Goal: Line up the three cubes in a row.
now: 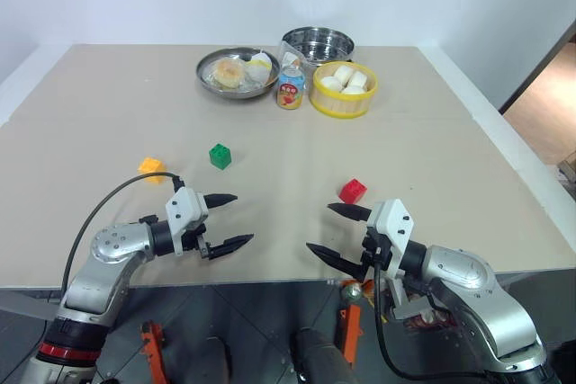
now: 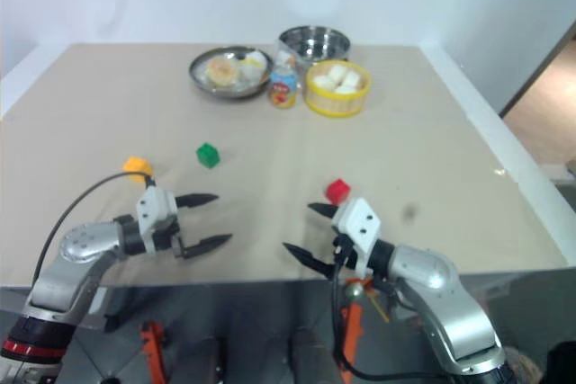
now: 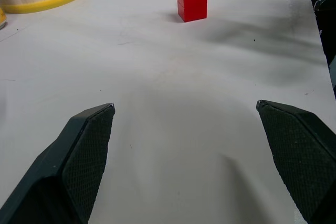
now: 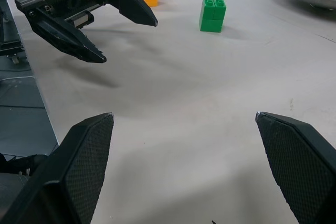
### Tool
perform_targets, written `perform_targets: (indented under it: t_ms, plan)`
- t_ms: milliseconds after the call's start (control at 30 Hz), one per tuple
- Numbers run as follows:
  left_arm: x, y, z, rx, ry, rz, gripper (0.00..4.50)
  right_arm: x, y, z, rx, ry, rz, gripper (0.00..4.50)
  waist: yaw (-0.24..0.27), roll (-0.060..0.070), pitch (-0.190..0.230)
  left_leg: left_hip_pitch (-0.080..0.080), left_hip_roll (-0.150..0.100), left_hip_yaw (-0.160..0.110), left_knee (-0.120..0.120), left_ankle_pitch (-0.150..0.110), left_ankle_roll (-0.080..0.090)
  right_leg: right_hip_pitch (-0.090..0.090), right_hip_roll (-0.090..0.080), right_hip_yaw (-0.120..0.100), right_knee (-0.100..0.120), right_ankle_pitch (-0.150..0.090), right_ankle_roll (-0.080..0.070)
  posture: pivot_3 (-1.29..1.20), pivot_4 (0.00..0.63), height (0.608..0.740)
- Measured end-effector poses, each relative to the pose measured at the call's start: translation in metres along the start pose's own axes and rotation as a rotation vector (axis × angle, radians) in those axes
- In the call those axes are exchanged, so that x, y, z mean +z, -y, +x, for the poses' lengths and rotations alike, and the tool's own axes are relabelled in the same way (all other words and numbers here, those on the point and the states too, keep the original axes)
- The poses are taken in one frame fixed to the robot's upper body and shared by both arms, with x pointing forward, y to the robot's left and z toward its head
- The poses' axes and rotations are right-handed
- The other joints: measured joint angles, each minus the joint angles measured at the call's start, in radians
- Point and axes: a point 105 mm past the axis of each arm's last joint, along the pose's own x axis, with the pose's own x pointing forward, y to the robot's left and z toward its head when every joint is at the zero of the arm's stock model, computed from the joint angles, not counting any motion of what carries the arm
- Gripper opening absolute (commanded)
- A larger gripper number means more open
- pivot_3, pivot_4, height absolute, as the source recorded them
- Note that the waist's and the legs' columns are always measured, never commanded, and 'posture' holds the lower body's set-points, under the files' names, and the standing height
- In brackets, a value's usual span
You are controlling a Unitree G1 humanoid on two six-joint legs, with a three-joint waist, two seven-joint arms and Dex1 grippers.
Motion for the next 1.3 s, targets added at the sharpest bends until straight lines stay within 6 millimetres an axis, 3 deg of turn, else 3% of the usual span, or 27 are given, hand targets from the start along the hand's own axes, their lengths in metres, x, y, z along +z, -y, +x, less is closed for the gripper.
perform_targets:
  t_ms: [233, 767, 833, 1000, 1067, 1300]
  plan:
    - [0.002, 0.011, 0.006, -0.071, 0.07, -0.026, 4.48, 0.002, -0.002, 0.001, 0.009, -0.001, 0.03, 4.5, 0.0, 0.0, 0.0, 0.0, 0.0, 0.0, 0.0, 0.0, 0.0, 0.0, 0.0, 0.0, 0.0, 0.0, 0.0, 0.0, 0.15, 0.74]
    - [0.006, 0.011, 0.009, -0.101, 0.091, -0.071, 4.48, -0.004, -0.004, -0.003, -0.052, 0.015, 0.033, 4.5, 0.0, 0.0, 0.0, 0.0, 0.0, 0.0, 0.0, 0.0, 0.0, 0.0, 0.0, 0.0, 0.0, 0.0, 0.0, 0.0, 0.15, 0.74]
    - [0.007, 0.015, 0.011, -0.132, 0.088, -0.049, 4.48, 0.002, 0.004, -0.002, -0.126, 0.057, 0.023, 4.5, 0.0, 0.0, 0.0, 0.0, 0.0, 0.0, 0.0, 0.0, 0.0, 0.0, 0.0, 0.0, 0.0, 0.0, 0.0, 0.0, 0.15, 0.74]
    - [0.011, 0.02, 0.012, -0.194, 0.093, 0.02, 4.48, 0.023, 0.049, -0.002, -0.329, 0.103, -0.067, 4.5, -0.002, 0.0, 0.0, 0.0, 0.0, 0.0, 0.002, 0.0, 0.0, 0.001, 0.0, 0.0, 0.0, 0.0, 0.0, 0.0, 0.15, 0.74]
    - [0.012, 0.021, 0.012, -0.2, 0.095, 0.034, 4.48, 0.019, 0.065, -0.002, -0.375, 0.068, -0.074, 4.5, -0.002, 0.0, 0.0, 0.0, 0.0, 0.0, 0.002, 0.0, 0.0, 0.001, 0.0, 0.0, 0.0, 0.0, 0.0, 0.0, 0.15, 0.74]
    - [0.017, 0.018, 0.014, -0.199, 0.105, 0.049, 4.48, -0.006, 0.085, 0.0, -0.409, -0.041, 0.016, 4.5, -0.001, 0.0, 0.0, -0.001, 0.0, 0.0, -0.001, 0.0, 0.0, 0.0, 0.001, 0.0, 0.0, 0.0, 0.0, 0.0, 0.15, 0.74]
